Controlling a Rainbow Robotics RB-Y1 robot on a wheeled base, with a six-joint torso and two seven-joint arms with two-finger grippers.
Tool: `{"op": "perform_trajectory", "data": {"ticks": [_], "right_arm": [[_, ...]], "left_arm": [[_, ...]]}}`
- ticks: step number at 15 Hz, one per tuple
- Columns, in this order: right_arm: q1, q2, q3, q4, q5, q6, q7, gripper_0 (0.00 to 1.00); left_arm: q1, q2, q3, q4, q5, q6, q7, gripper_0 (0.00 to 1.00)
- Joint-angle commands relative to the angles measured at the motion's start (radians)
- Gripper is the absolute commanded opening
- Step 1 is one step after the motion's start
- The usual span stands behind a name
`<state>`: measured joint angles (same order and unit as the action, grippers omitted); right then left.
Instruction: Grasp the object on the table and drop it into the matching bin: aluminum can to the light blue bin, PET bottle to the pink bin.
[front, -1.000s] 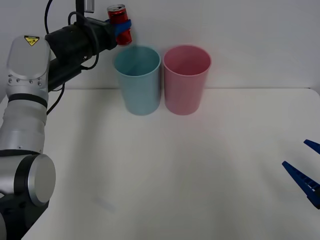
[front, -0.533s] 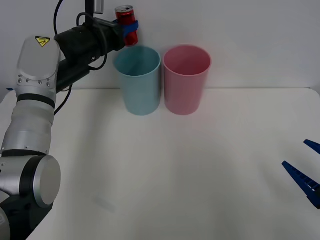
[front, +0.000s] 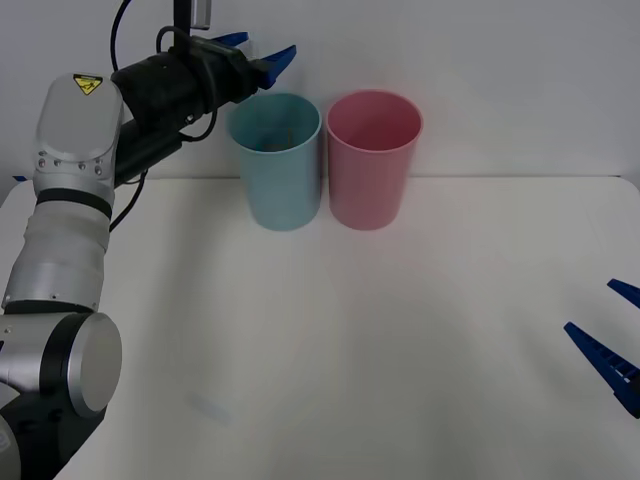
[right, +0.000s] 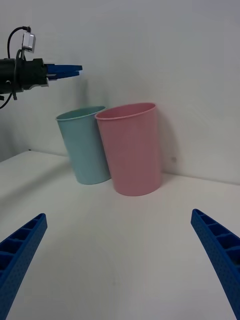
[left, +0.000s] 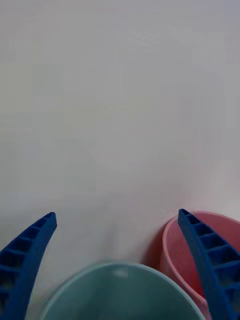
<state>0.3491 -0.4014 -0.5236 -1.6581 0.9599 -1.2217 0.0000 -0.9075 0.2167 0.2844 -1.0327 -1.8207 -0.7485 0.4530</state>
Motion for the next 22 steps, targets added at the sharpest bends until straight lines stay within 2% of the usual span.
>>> {"op": "perform_trajectory", "data": {"ticks": [1, 4, 9, 15, 18, 22], "right_arm": [[0.0, 0.0, 0.0, 0.0, 0.0, 0.0, 0.0, 1.0], [0.0, 0.0, 0.0, 0.0, 0.0, 0.0, 0.0, 1.0], [0.0, 0.0, 0.0, 0.0, 0.0, 0.0, 0.0, 1.0], [0.0, 0.0, 0.0, 0.0, 0.0, 0.0, 0.0, 1.0], [0.0, 0.0, 0.0, 0.0, 0.0, 0.0, 0.0, 1.0], [0.0, 0.0, 0.0, 0.0, 0.0, 0.0, 0.0, 1.0]], "left_arm": [[0.012, 0.003, -0.001, -0.001, 0.032, -0.002, -0.011, 1.0], [0.061, 0.026, -0.011, -0.035, 0.119, -0.002, -0.037, 1.0], [0.222, 0.064, -0.01, -0.196, 0.239, -0.008, -0.06, 1.0], [0.414, 0.072, 0.098, -0.379, 0.291, -0.118, -0.102, 1.0], [0.523, 0.116, 0.104, -0.457, 0.363, -0.127, -0.134, 1.0], [0.642, 0.193, 0.154, -0.463, 0.489, -0.207, -0.267, 1.0]]}}
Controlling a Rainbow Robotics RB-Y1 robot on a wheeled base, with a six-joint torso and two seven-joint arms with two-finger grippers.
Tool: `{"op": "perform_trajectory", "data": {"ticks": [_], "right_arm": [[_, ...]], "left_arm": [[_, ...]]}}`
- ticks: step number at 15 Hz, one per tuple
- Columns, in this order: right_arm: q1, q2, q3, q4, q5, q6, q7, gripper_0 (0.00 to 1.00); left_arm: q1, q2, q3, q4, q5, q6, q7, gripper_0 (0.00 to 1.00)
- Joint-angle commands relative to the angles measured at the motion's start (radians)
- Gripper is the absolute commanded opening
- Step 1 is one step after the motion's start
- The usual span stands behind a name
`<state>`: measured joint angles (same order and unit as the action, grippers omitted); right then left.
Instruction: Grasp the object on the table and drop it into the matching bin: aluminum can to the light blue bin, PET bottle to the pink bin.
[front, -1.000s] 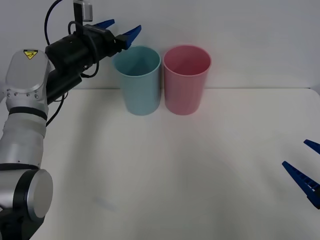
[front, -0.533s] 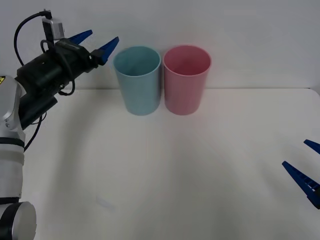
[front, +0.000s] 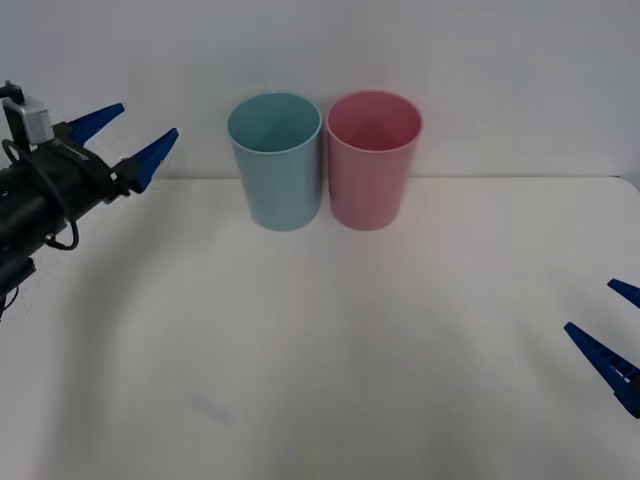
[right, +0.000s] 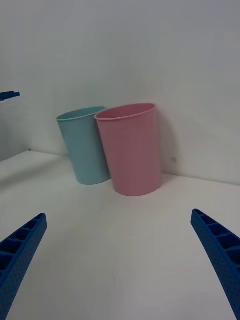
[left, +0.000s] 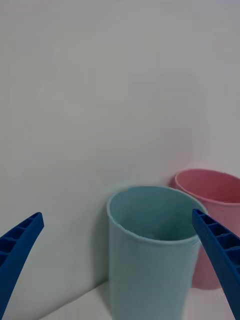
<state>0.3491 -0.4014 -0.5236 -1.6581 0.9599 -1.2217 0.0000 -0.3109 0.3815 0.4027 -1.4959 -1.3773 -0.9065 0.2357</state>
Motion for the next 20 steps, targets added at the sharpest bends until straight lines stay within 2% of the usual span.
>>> {"op": "perform_trajectory", "data": {"ticks": [1, 3, 6, 9, 15, 20], "right_arm": [[0.0, 0.0, 0.0, 0.0, 0.0, 0.0, 0.0, 1.0], [0.0, 0.0, 0.0, 0.0, 0.0, 0.0, 0.0, 1.0], [0.0, 0.0, 0.0, 0.0, 0.0, 0.0, 0.0, 1.0], [0.0, 0.0, 0.0, 0.0, 0.0, 0.0, 0.0, 1.0], [0.0, 0.0, 0.0, 0.0, 0.0, 0.0, 0.0, 1.0], [0.0, 0.0, 0.0, 0.0, 0.0, 0.0, 0.0, 1.0]], "left_arm": [[0.072, 0.048, 0.065, 0.0, 0.058, -0.097, -0.056, 1.0], [0.139, 0.125, 0.094, -0.001, 0.132, -0.166, -0.062, 1.0], [0.242, 0.223, 0.11, -0.003, 0.241, -0.206, -0.076, 1.0], [0.308, 0.235, 0.171, -0.004, 0.254, -0.276, -0.082, 1.0], [0.498, 0.237, 0.186, -0.101, 0.326, -0.278, -0.114, 1.0], [0.582, 0.235, 0.197, -0.135, 0.359, -0.287, -0.122, 1.0]]}}
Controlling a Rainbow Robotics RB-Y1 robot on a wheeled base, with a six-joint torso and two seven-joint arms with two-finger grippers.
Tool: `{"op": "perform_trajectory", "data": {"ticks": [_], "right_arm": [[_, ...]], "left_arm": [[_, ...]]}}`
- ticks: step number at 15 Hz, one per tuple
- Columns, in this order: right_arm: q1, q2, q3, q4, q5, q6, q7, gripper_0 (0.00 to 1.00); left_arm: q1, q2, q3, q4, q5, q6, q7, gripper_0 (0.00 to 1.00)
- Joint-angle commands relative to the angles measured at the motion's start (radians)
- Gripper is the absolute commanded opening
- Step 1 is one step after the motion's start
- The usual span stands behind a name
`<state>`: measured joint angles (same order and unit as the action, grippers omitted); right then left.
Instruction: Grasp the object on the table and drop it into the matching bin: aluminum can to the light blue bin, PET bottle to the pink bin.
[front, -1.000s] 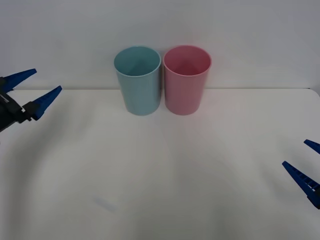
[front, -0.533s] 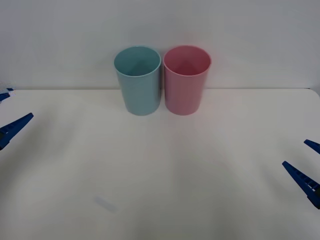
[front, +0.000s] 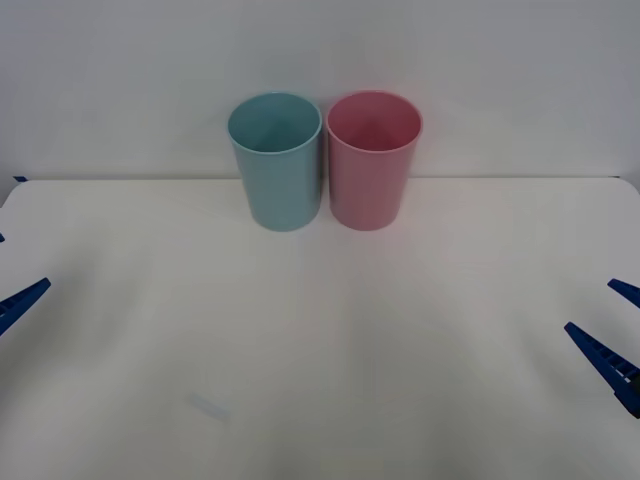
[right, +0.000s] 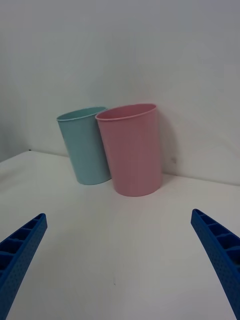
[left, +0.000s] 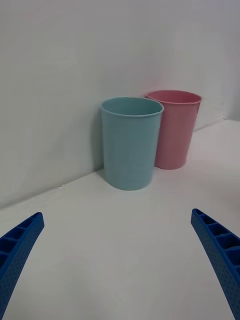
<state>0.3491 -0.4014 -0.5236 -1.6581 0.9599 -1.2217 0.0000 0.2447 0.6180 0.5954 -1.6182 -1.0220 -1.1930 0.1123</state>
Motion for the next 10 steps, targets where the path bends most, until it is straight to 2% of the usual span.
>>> {"op": "perform_trajectory", "data": {"ticks": [1, 10], "right_arm": [[0.0, 0.0, 0.0, 0.0, 0.0, 0.0, 0.0, 1.0], [0.0, 0.0, 0.0, 0.0, 0.0, 0.0, 0.0, 1.0]], "left_arm": [[0.041, 0.0, 0.003, -0.022, 0.003, -0.002, 0.003, 1.0], [0.09, 0.0, -0.032, -0.054, 0.003, 0.006, 0.013, 1.0]]}}
